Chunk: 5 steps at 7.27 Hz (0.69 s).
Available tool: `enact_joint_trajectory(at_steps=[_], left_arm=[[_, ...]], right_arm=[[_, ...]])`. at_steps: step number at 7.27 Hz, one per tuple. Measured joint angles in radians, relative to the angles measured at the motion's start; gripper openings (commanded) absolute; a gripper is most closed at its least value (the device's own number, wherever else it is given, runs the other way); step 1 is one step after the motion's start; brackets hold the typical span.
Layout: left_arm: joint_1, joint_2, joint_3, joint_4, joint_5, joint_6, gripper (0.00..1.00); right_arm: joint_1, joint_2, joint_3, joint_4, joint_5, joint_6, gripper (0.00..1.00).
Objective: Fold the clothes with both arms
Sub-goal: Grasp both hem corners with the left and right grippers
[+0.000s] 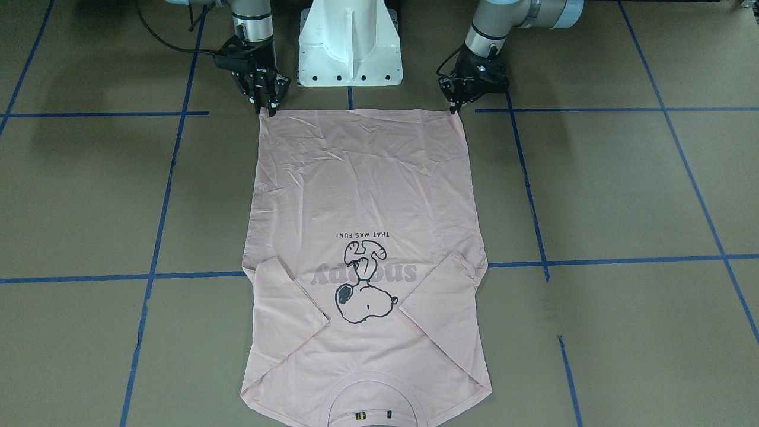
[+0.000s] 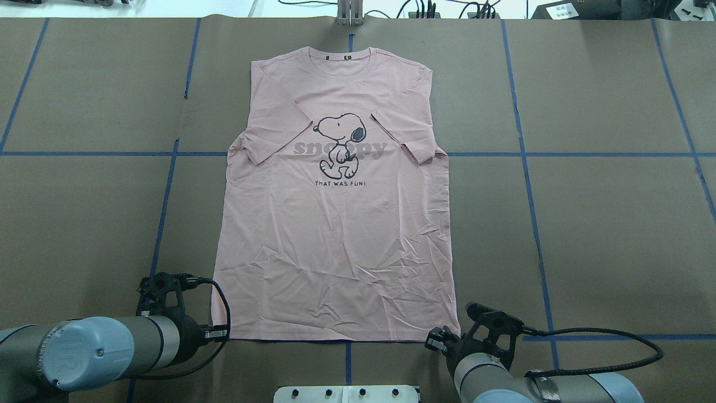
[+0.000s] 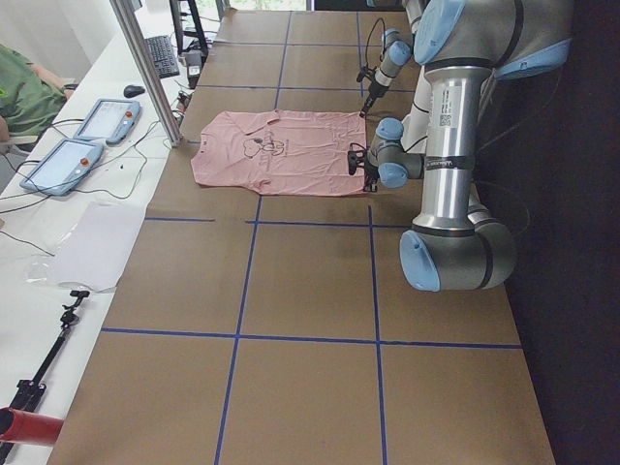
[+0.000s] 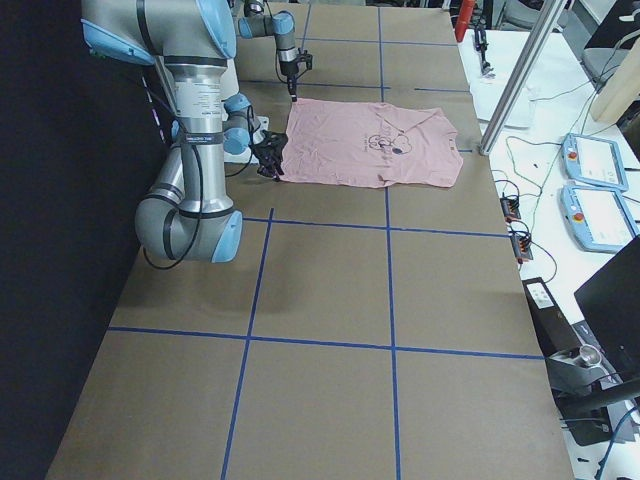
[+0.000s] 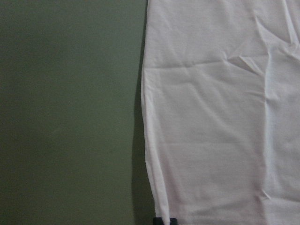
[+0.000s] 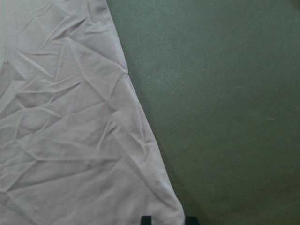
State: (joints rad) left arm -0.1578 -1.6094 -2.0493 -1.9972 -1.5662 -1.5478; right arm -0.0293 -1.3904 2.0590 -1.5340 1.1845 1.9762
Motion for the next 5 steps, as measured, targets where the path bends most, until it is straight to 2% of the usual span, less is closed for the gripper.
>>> enact_joint_trajectory(at_steps=[3, 4, 5], left_arm=[[-0.003, 0.002, -0.020, 0.002, -0.004, 0.004, 0.00], [-0.010, 0.013, -0.076, 0.030, -0.009, 0.009, 0.00], [-0.016, 0.018, -0.183, 0.122, -0.033, 0.013, 0.00]], right_arm=[[0.030, -0.004, 0.037, -0.004, 0.002, -0.045, 0.00], [0.042, -0.009, 0.100, -0.033, 0.012, -0.082, 0.00], [0.046, -0.009, 0.205, -0.118, 0.037, -0.104, 0.00]])
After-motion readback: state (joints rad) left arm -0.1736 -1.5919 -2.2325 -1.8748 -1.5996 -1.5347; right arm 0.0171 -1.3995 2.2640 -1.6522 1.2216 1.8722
